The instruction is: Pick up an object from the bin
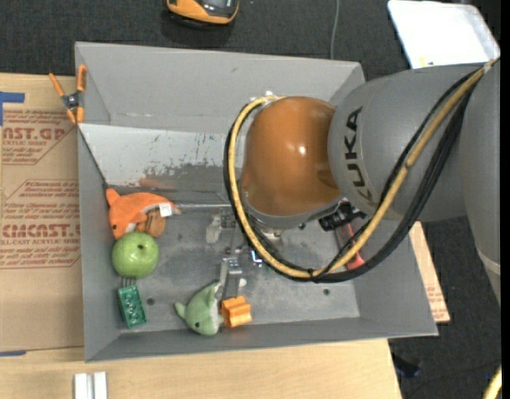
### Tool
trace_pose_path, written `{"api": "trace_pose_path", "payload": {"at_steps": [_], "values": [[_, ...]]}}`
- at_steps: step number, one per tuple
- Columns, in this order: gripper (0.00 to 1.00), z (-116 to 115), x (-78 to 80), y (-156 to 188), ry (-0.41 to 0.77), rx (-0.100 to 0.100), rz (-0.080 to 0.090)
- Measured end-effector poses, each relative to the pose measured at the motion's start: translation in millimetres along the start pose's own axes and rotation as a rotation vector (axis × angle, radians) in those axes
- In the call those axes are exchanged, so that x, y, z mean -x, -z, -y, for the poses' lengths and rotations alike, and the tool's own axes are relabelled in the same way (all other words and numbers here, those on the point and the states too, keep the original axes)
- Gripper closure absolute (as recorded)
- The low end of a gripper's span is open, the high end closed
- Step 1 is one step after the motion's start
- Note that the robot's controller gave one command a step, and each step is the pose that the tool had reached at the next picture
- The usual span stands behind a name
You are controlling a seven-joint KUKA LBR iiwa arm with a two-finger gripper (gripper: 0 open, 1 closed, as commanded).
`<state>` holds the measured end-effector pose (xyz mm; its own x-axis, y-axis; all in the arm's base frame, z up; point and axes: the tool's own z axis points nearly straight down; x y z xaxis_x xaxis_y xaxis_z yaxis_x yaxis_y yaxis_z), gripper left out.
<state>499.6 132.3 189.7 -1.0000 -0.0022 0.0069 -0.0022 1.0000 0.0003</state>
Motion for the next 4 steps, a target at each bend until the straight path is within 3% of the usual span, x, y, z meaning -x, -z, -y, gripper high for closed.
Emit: {"api": "trace_pose_path", "payload": {"at_steps": [1, 2, 3, 4], "values": [[0.0, 0.6, 1.9, 3.5, -0.001, 0.001, 0.007], [0.0, 16.5, 12.1, -44.4, 0.112, 0.0, 0.011], [0.0, 12.7, 2.9, -121.7, 0.236, 0.002, 0.017], [1.0, 40.8, -11.2, -118.9, 0.104, 0.002, 0.02]]}}
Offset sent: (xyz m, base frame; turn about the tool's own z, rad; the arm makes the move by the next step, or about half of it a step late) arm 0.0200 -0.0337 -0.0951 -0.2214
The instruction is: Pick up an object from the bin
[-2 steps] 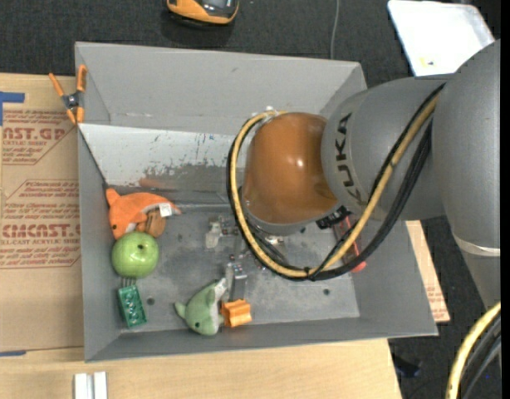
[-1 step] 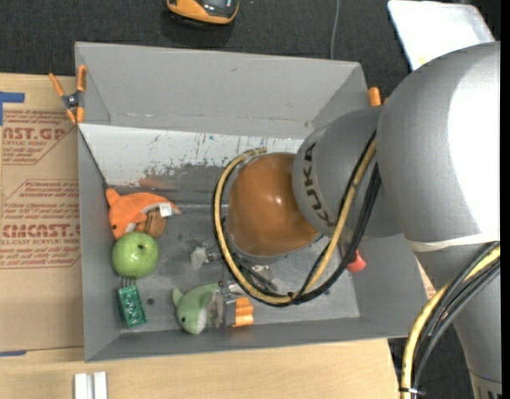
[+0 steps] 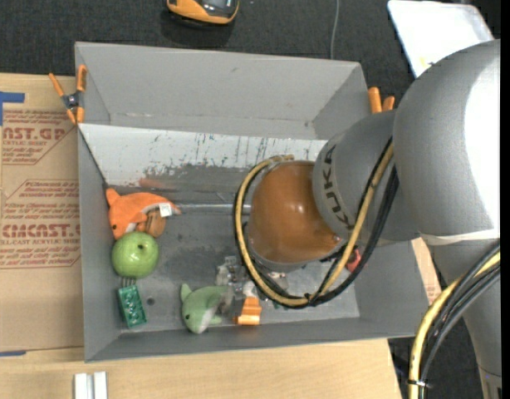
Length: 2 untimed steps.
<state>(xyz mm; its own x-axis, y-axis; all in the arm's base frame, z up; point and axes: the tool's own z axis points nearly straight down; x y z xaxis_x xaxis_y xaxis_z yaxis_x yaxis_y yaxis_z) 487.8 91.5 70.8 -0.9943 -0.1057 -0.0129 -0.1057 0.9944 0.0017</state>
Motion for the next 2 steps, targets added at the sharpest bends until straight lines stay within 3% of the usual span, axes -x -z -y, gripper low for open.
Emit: {"api": "trace_pose_path", "payload": {"at_steps": [2], "values": [[1.0, -8.5, -0.8, 2.7, -0.045, 0.0, 0.0]]}}
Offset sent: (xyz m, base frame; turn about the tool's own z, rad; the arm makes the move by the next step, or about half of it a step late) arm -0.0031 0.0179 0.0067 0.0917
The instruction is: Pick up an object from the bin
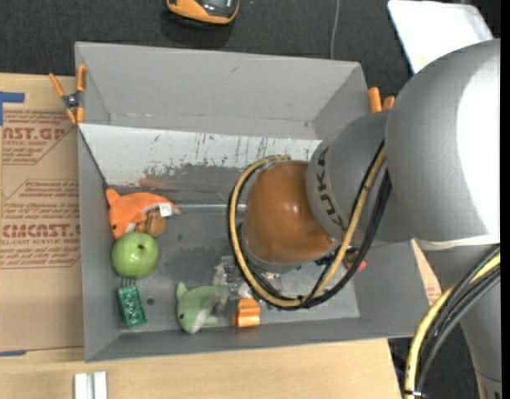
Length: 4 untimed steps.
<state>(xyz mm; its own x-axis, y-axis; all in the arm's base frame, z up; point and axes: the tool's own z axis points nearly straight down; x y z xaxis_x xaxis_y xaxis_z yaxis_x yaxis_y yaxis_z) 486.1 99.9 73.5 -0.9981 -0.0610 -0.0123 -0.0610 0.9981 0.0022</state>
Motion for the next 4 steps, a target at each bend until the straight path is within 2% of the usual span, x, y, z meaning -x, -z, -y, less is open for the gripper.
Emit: {"api": "trace_pose_path", "payload": {"at_steps": [1, 2, 3, 4], "values": [[1.0, -3.3, 0.3, -1.4, -0.035, 0.001, -0.001], [1.0, 8.1, -0.7, -2.5, -0.068, 0.004, 0.002], [1.0, -7.9, -5.1, -2.5, -0.128, 0.003, 0.002], [1.0, -8.6, -4.6, -2.7, -0.154, 0.003, 0.004]]}}
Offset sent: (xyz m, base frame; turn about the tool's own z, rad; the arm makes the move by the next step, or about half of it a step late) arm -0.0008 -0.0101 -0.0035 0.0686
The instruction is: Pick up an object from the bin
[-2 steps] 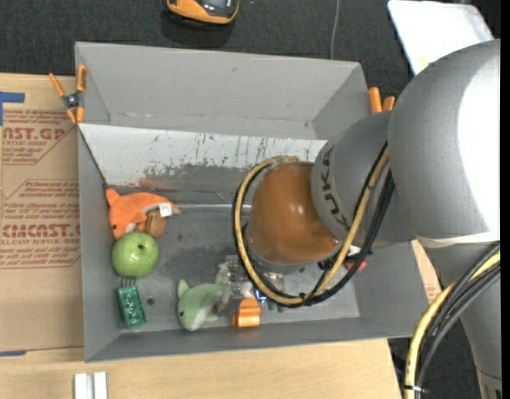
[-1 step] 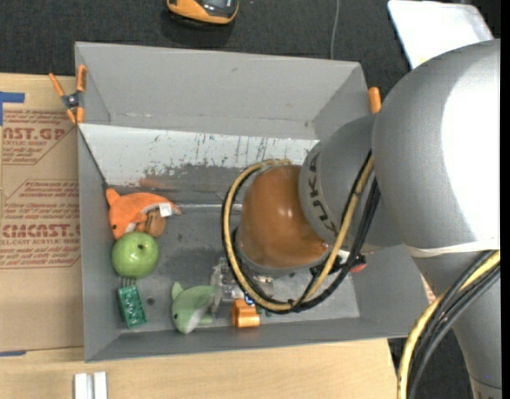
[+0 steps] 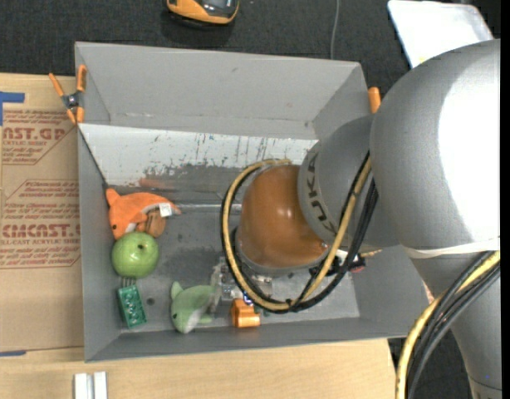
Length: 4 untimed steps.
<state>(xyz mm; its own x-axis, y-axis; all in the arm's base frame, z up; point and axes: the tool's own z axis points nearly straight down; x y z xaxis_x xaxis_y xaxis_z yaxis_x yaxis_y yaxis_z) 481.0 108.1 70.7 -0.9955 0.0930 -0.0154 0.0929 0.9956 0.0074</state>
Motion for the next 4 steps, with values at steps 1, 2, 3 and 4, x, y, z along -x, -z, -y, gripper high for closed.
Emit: {"api": "trace_pose_path", "payload": {"at_steps": [1, 2, 3, 4], "values": [[1.0, -77.7, 6.5, 1.5, -0.077, 0.0, 0.0], [1.0, -103.8, 1.9, 0.4, -0.042, -0.008, 0.0], [1.0, -78.5, 14.0, -0.3, -0.178, 0.002, 0.001], [1.0, -72.9, 27.7, 68.9, -0.111, -0.004, -0.002]]}}
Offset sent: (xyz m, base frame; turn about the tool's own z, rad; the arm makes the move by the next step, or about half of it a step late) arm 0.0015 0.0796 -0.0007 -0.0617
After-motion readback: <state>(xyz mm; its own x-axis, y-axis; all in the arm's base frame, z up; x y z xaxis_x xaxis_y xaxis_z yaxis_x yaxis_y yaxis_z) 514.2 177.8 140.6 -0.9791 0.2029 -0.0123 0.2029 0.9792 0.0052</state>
